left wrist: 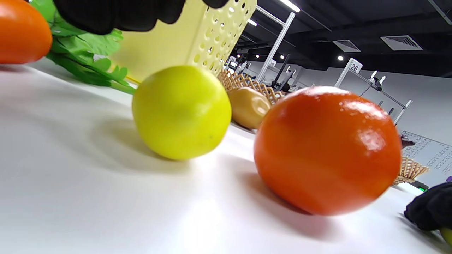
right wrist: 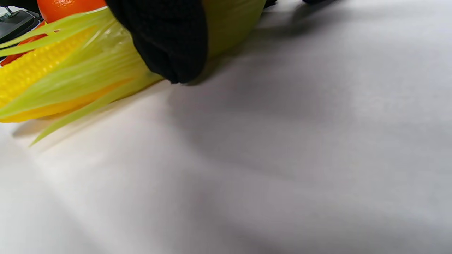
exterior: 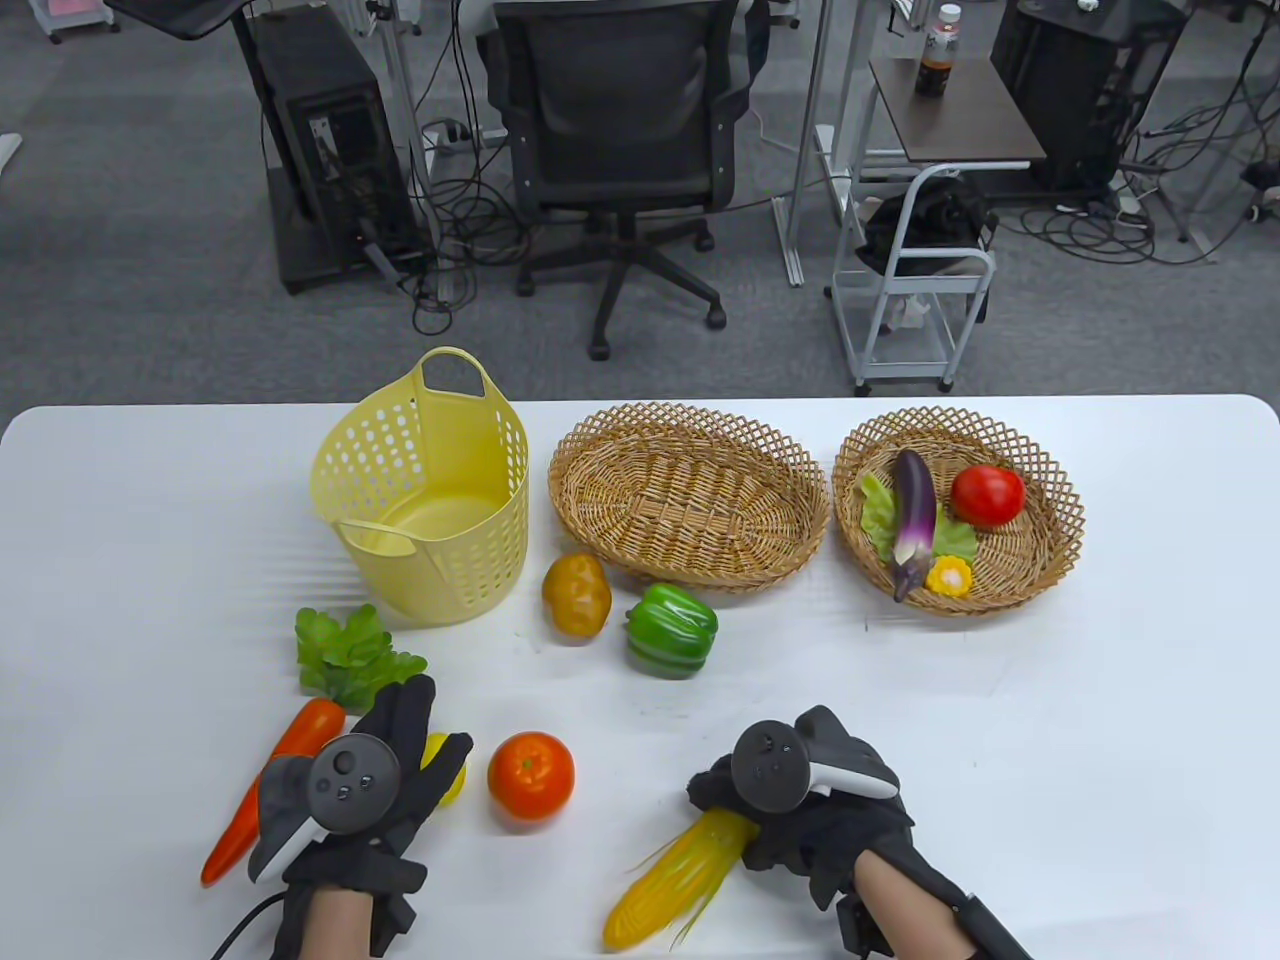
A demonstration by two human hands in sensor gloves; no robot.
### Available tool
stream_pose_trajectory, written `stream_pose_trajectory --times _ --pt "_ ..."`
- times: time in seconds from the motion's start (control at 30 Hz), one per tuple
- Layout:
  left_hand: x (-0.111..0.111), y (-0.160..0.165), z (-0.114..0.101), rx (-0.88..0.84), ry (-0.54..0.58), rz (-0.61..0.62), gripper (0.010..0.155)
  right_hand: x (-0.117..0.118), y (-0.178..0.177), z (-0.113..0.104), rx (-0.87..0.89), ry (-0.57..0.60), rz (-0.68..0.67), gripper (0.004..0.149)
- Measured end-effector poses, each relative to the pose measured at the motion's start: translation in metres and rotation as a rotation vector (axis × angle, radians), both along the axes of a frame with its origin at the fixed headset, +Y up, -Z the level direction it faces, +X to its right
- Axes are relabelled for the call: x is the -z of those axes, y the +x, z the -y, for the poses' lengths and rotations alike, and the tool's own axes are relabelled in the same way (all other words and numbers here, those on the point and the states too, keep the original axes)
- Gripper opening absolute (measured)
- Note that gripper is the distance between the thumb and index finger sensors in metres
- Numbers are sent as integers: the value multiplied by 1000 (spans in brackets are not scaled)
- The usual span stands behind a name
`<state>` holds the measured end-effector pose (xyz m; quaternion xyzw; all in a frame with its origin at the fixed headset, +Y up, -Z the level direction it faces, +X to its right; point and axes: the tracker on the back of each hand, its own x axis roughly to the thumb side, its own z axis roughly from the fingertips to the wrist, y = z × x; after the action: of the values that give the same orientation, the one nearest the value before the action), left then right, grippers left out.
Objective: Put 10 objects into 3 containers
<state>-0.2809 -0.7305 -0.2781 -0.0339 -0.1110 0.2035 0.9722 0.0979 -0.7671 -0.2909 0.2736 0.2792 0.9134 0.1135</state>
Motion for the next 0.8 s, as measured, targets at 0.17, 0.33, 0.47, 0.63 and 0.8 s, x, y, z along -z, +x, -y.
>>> stream_pose_trajectory --times 0.17,0.33,0.47,0.63,0.8 --pt "-1 -1 -1 3 13 -9 76 7 14 -9 97 15 21 82" --pt "-1 -3 -2 0 24 -17 76 16 36 -27 271 46 81 82" --pt "-5 -7 -7 -7 52 -32 76 26 48 -43 385 111 148 82" --pt "-7 -6 -9 -7 65 -31 76 47 53 -64 442 247 283 81" --pt "-7 -8 -9 -1 60 -36 76 74 47 -79 357 467 400 80"
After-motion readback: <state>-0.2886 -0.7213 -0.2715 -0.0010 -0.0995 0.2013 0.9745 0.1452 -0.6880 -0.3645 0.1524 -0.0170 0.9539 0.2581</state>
